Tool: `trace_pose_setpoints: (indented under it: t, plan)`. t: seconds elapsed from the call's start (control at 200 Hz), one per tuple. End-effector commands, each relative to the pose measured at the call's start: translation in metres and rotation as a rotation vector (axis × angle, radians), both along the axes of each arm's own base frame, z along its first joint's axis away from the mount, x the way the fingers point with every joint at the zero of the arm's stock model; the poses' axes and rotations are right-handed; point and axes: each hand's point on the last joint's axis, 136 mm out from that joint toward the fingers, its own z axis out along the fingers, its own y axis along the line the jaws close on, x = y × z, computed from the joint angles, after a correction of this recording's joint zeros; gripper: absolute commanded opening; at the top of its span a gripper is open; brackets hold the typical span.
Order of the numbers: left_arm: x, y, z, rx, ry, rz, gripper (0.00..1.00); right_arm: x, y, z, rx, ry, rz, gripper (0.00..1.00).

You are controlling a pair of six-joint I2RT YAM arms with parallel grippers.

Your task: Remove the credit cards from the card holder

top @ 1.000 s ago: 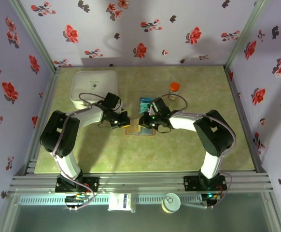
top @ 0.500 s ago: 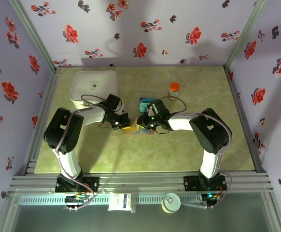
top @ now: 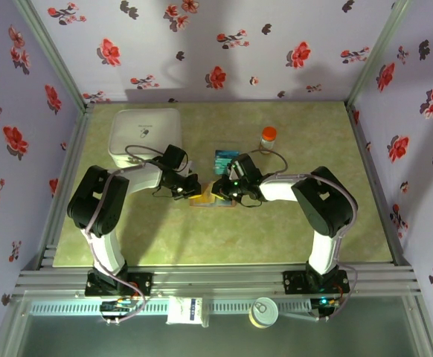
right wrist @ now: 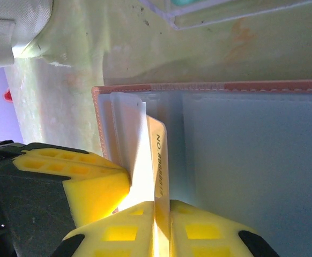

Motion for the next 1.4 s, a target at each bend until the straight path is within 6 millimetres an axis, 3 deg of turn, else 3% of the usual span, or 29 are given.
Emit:
trace_pose_setpoints:
  t: [0.0, 0.59, 0.99, 1.24, 1.395]
  plan:
    - [-0.009, 0.018, -0.022, 0.096, 0.050, 0.007, 0.00, 0.000, -0.008, 0.004, -0.022, -0.017, -0.013, 0.15]
    - [-0.009, 0.019, -0.021, 0.101, 0.051, 0.007, 0.00, 0.000, -0.008, 0.011, -0.010, -0.026, -0.011, 0.10]
    - [-0.010, 0.021, -0.023, 0.109, 0.057, 0.006, 0.00, -0.003, -0.022, 0.015, -0.059, -0.039, -0.020, 0.09]
    - [-0.007, 0.020, -0.016, 0.099, 0.051, 0.005, 0.00, -0.005, -0.043, 0.033, -0.177, -0.086, 0.002, 0.04]
    - [0.002, 0.011, 0.008, 0.052, 0.013, 0.007, 0.04, -0.004, -0.046, 0.054, -0.230, -0.148, 0.079, 0.01]
